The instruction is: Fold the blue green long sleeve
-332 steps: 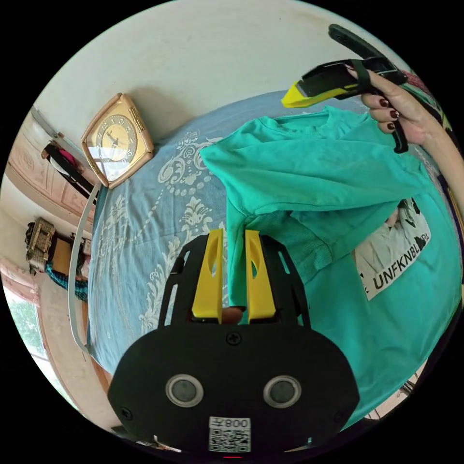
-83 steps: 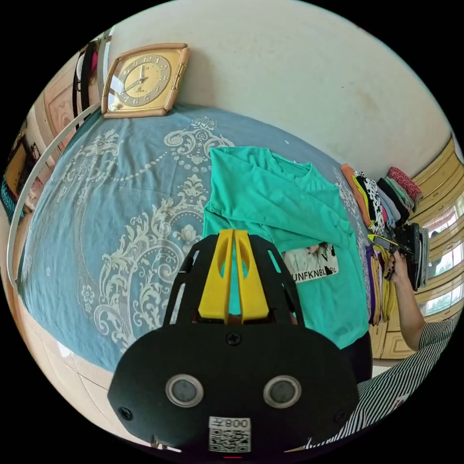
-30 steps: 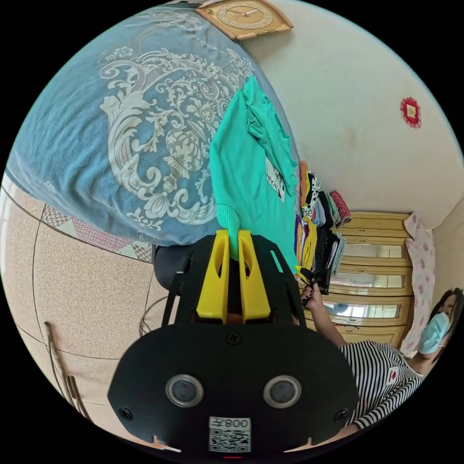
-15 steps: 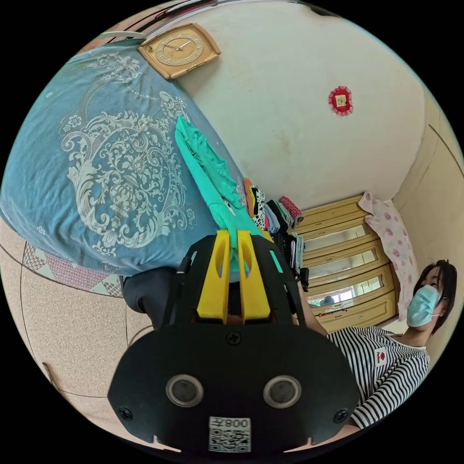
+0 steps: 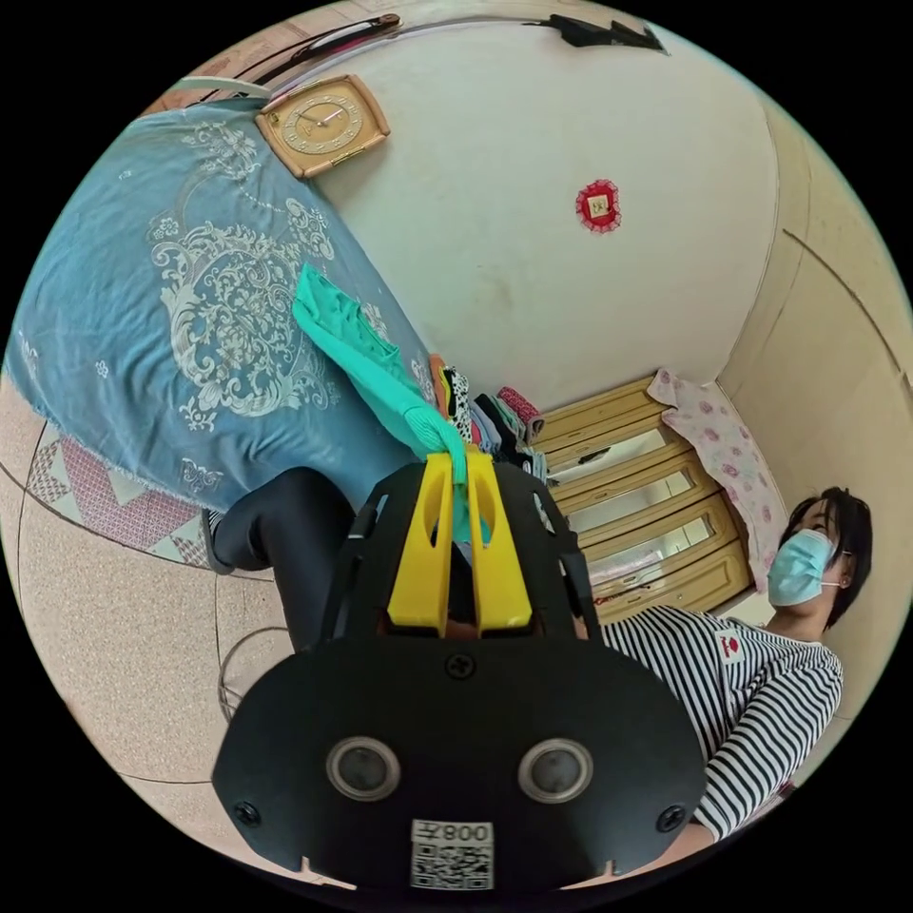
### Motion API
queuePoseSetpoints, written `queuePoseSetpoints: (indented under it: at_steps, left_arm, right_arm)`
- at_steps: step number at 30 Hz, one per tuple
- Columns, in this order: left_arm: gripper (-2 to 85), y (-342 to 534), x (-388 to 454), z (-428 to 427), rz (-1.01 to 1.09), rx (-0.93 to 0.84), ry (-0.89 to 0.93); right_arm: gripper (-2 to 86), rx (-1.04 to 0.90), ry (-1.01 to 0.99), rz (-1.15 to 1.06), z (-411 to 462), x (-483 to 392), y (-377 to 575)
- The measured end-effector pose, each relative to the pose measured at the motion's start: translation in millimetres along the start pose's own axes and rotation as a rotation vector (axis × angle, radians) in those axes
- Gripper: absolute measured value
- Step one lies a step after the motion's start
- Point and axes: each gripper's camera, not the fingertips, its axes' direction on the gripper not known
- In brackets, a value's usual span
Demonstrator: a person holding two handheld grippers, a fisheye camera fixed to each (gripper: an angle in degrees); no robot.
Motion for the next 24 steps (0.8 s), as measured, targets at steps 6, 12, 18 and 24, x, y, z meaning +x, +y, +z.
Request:
queuePoseSetpoints:
  at_steps: [6, 12, 18, 24]
  left_arm:
    - [2.8, 37.6, 14.6, -13.9, 0.015, 0.004, 0.045]
    - [2.8, 48.5, 11.2, -19.4, -0.023, 0.023, 0.076]
    - [2.8, 20.5, 8.1, -0.5, -0.034, 0.024, 0.117]
    - [2.9, -30.8, 4.1, 23.0, -0.033, 0.015, 0.125]
  right_arm:
    - [0.3, 0.009, -0.032, -0.017, -16.9, -19.3, 53.7]
    - [0.3, 0.023, -0.049, 0.006, -30.5, -27.8, 79.4]
    - [0.3, 0.042, -0.065, 0.03, -27.1, -36.2, 64.7]
    - [0.3, 0.064, -0.061, 0.043, -24.8, -53.9, 24.6]
